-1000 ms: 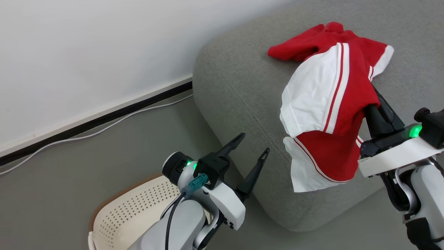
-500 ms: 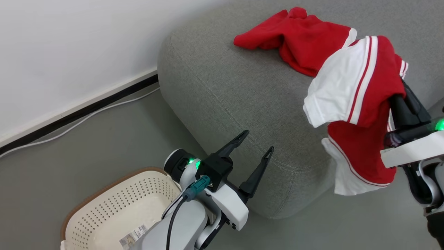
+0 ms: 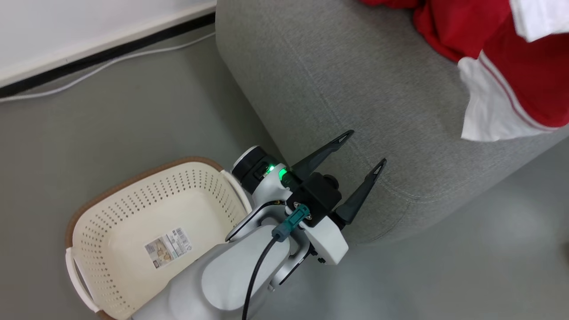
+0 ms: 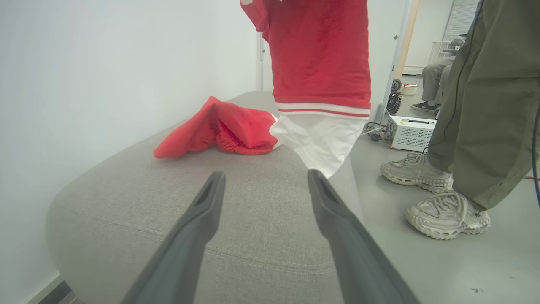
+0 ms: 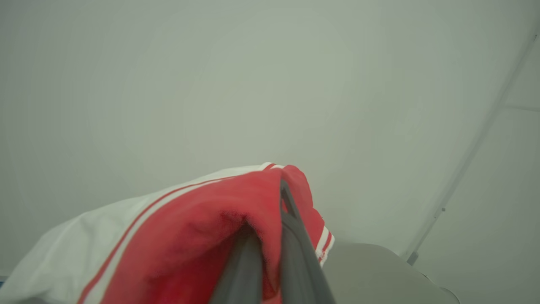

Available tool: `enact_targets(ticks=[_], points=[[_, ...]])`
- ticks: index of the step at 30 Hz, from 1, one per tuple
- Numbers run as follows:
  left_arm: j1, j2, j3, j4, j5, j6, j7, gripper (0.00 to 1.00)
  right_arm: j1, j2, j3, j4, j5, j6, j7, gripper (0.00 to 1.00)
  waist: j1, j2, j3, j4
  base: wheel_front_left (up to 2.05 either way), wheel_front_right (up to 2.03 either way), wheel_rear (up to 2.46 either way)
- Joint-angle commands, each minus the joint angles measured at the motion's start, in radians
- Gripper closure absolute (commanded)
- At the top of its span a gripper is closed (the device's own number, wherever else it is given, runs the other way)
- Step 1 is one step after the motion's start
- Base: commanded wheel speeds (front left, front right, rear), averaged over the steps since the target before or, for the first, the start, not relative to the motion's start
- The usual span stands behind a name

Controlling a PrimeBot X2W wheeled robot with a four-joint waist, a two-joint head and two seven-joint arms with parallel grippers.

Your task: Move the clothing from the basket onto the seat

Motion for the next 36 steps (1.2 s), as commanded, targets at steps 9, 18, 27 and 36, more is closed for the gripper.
enact_targets(ticks=[9,18,27,36], points=[[-0.174,-0.004,-0.107,-0.075,-0.028,0.085,-0.009,0.0,-0.17,-0.174,-0.123,0.089,-0.062,0.001,-0.006,1.0,0.0,-0.0001,0.212,0.135,0.0,0.0,0.0],[-0.259,-0.004,-0.201,-0.141,-0.067,0.169,-0.009,0.0,-0.341,-0.31,-0.2,0.322,-0.121,0.001,-0.006,1.0,0.0,-0.0001,0.303,0.24,0.0,0.0,0.0],[-0.247,-0.004,-0.254,-0.182,-0.086,0.246,-0.009,0.0,-0.363,-0.312,-0.134,0.517,-0.055,0.001,-0.006,1.0,0.0,-0.0001,0.364,0.335,0.0,0.0,0.0],[-0.178,-0.004,-0.213,-0.2,-0.087,0.279,-0.009,0.0,-0.251,-0.273,0.043,0.626,0.095,0.001,-0.006,0.0,0.0,-0.0001,0.333,0.368,0.0,0.0,0.0]])
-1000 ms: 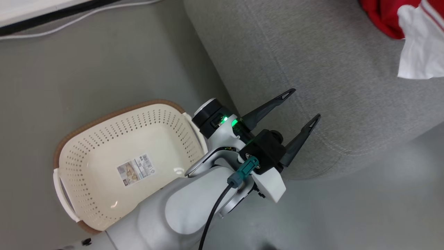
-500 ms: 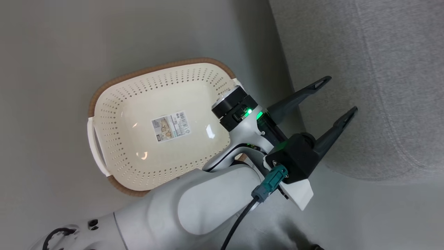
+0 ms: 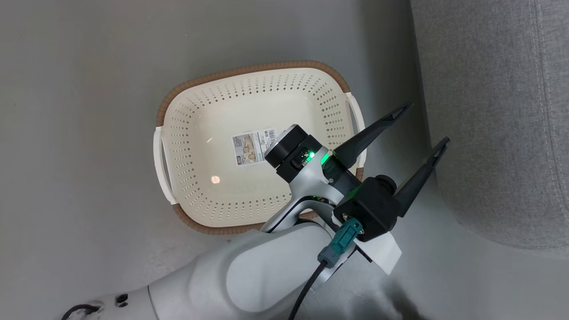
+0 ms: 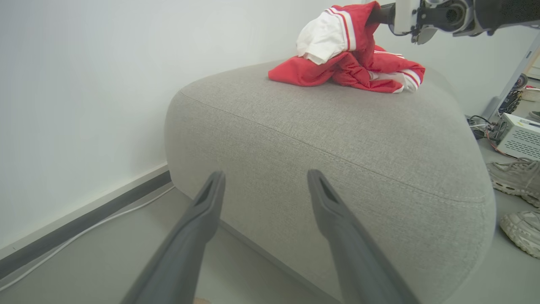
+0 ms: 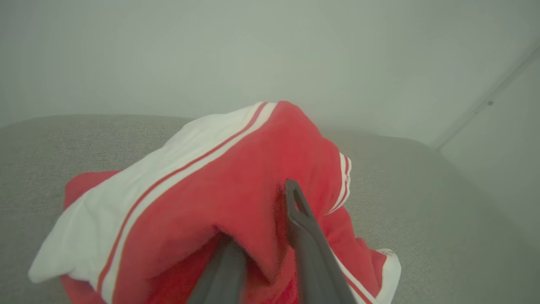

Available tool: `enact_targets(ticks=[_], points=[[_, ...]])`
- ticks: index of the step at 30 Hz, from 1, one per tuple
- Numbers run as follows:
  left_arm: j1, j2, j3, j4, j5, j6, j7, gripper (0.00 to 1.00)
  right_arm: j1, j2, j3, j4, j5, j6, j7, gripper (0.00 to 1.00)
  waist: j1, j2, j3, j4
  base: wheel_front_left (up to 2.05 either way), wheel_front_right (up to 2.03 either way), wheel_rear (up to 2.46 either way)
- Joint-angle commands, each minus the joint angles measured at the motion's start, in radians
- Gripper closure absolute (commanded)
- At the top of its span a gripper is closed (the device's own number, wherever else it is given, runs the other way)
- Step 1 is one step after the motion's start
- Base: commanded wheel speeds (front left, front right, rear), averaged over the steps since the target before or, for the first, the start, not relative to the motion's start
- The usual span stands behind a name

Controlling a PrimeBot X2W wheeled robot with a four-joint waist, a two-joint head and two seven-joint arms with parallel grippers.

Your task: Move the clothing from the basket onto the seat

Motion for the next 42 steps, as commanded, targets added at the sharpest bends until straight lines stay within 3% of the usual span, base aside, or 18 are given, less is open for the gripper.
enact_targets(ticks=[1,8,20,29,34,42], points=[[0.032,-0.008,0.038,-0.033,0.004,0.009,-0.005,0.0,0.086,-0.049,0.038,-0.038,0.031,0.001,-0.005,0.0,-0.0001,0.0,-0.022,-0.004,0.0,0.0,0.0],[0.098,-0.008,0.096,-0.048,0.024,-0.006,-0.005,0.0,0.236,-0.035,0.101,-0.17,0.022,0.001,-0.005,0.0,-0.0001,0.0,-0.098,-0.017,0.0,0.0,0.0],[0.306,-0.008,0.264,-0.037,0.07,-0.054,-0.005,0.0,0.512,0.061,0.066,-0.483,0.018,0.001,-0.005,0.0,-0.0001,0.0,-0.302,0.026,0.0,0.0,0.0],[0.517,-0.008,0.482,-0.036,0.133,-0.117,-0.005,0.0,0.653,0.154,0.047,-0.639,0.018,0.001,-0.005,0.0,-0.0001,0.0,-0.462,0.11,0.0,0.0,0.0],[0.639,0.002,0.642,-0.023,0.167,-0.156,-0.005,0.0,0.74,0.243,0.042,-0.709,-0.002,0.001,-0.005,0.0,-0.0001,0.0,-0.547,0.151,0.0,0.0,0.0],[0.759,0.012,0.841,-0.014,0.198,-0.189,-0.005,0.0,0.839,0.355,0.012,-0.76,-0.065,0.001,-0.005,0.0,-0.0001,0.0,-0.625,0.174,0.0,0.0,0.0]])
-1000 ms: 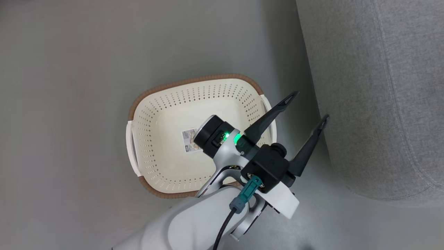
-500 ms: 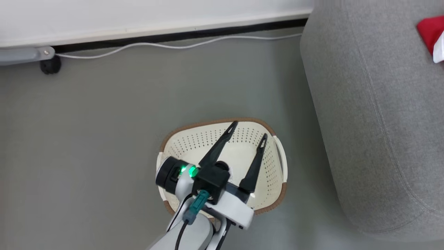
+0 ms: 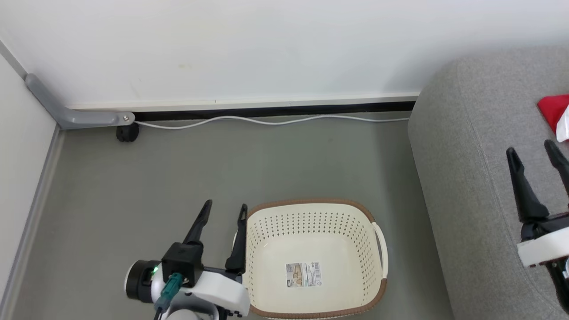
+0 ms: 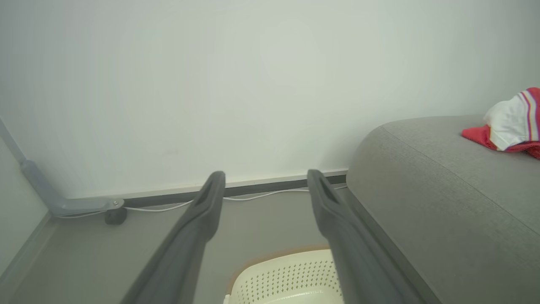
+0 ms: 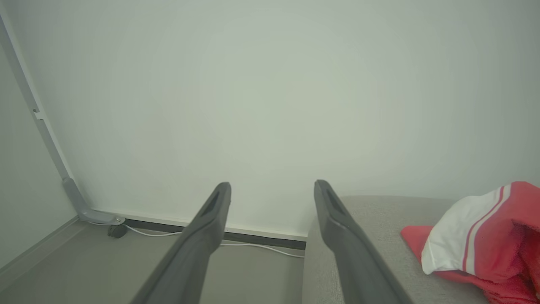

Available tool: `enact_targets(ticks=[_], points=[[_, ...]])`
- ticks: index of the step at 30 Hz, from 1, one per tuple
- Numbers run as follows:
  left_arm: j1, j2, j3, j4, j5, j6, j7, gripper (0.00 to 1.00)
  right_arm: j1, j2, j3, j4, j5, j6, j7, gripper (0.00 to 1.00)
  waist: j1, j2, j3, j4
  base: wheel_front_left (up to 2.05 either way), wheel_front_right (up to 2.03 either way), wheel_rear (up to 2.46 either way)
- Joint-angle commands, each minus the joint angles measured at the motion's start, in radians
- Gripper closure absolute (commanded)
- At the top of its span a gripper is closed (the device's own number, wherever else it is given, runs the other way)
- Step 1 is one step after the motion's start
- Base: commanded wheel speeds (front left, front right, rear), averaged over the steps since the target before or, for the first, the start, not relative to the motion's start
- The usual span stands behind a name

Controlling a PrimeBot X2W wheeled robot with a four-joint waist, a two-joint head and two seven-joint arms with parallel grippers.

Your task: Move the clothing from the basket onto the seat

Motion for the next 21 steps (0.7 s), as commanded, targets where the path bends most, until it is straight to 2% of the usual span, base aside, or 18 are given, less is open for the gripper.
enact_targets(ticks=[1,12,21], points=[[0.006,0.01,0.063,-0.02,0.016,-0.009,-0.005,0.0,0.038,-0.002,-0.001,-0.026,-0.011,0.001,-0.005,0.0,-0.0001,0.0,-0.032,0.013,0.0,0.0,0.0],[0.124,0.029,0.273,-0.011,0.061,-0.043,-0.005,0.0,0.148,0.106,0.011,-0.002,-0.062,0.001,-0.005,0.0,-0.0001,0.0,-0.116,-0.002,0.0,0.0,0.0],[0.216,0.007,0.366,-0.03,0.104,-0.055,-0.005,0.0,0.186,0.139,0.078,0.039,-0.071,0.001,-0.005,0.0,-0.0001,0.0,-0.138,-0.018,0.0,0.0,0.0]])
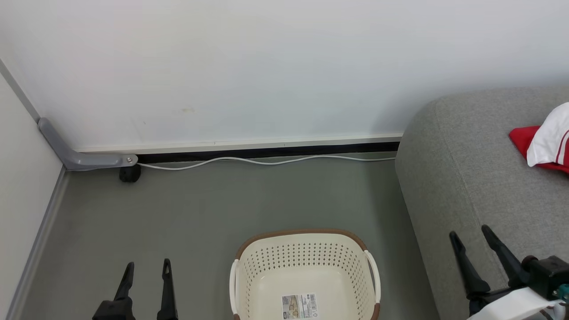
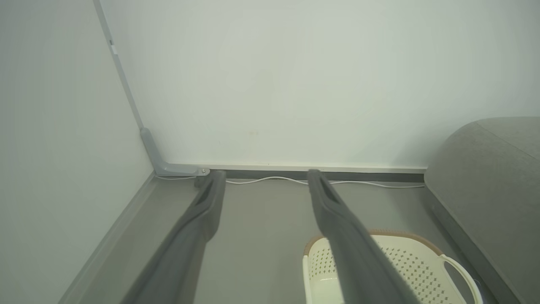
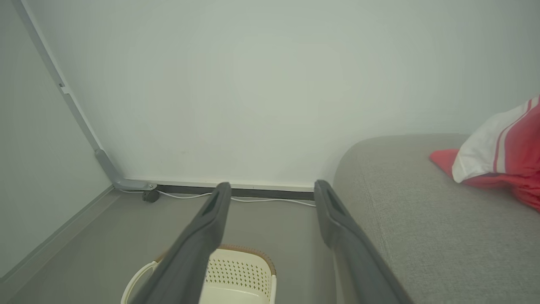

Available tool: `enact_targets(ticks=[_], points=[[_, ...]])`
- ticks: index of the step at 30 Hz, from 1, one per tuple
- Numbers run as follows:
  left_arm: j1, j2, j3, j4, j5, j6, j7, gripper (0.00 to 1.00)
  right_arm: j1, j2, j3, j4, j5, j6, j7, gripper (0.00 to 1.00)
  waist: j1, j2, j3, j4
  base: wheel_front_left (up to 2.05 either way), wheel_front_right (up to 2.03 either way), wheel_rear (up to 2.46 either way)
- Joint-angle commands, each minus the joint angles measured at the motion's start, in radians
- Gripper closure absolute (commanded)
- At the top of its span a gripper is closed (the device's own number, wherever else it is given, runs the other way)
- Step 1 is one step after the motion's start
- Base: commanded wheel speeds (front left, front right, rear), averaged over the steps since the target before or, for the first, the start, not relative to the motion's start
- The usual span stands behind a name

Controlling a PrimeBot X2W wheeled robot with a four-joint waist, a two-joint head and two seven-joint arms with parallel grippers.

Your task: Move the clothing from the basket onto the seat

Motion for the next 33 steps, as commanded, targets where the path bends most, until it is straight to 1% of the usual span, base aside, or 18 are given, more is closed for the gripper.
enact_targets(ticks=[1,4,9,18,19,22,25,30,33], points=[[-0.005,-0.002,0.041,-0.034,0.016,-0.007,-0.005,0.0,-0.004,-0.013,0.024,-0.013,-0.002,0.001,-0.006,0.0,0.0,-0.0001,-0.003,-0.004,0.0,0.0,0.0],[0.019,-0.009,0.059,-0.052,0.025,-0.002,-0.005,0.0,0.002,-0.008,0.033,-0.007,-0.005,0.001,-0.006,0.0,0.0,-0.0001,-0.005,-0.007,0.0,0.0,0.0],[0.042,-0.016,0.064,-0.066,0.035,-0.009,-0.005,0.0,0.007,-0.001,0.031,0.003,-0.007,0.001,-0.006,0.0,0.0,-0.0001,-0.01,-0.009,0.0,0.0,0.0],[0.048,-0.018,0.065,-0.068,0.014,-0.032,-0.005,0.0,0.001,0.004,0.016,0.008,-0.012,0.001,-0.006,0.0,0.0,-0.0001,-0.01,-0.007,0.0,0.0,0.0],[0.071,-0.021,0.034,-0.039,0.014,-0.027,0.0,1.0,0.015,0.023,0.006,0.029,-0.007,0.0,0.0,1.0,0.0,-0.0001,-0.01,-0.007,0.0,0.0,0.0],[0.073,-0.028,0.032,0.0,0.01,-0.026,0.002,1.0,0.028,0.044,0.016,0.058,-0.006,0.0,0.001,1.0,0.0,-0.0001,-0.011,-0.008,0.0,0.0,0.0],[0.065,-0.028,0.038,0.007,-0.02,-0.032,0.012,1.0,0.029,0.051,0.011,0.059,0.02,0.0,0.008,1.0,0.0003,-0.0001,-0.01,-0.008,0.0,0.0,0.0],[0.058,-0.028,0.043,0.006,-0.067,-0.04,0.024,1.0,0.026,0.057,0.0,0.056,0.06,0.0,0.019,1.0,0.0023,-0.0001,-0.012,-0.01,0.0,0.0,0.0],[0.052,-0.027,0.046,0.006,-0.101,-0.045,0.032,1.0,0.024,0.061,-0.007,0.055,0.089,0.0,0.027,1.0,0.0007,-0.0001,-0.011,-0.011,0.0,0.0,0.0]])
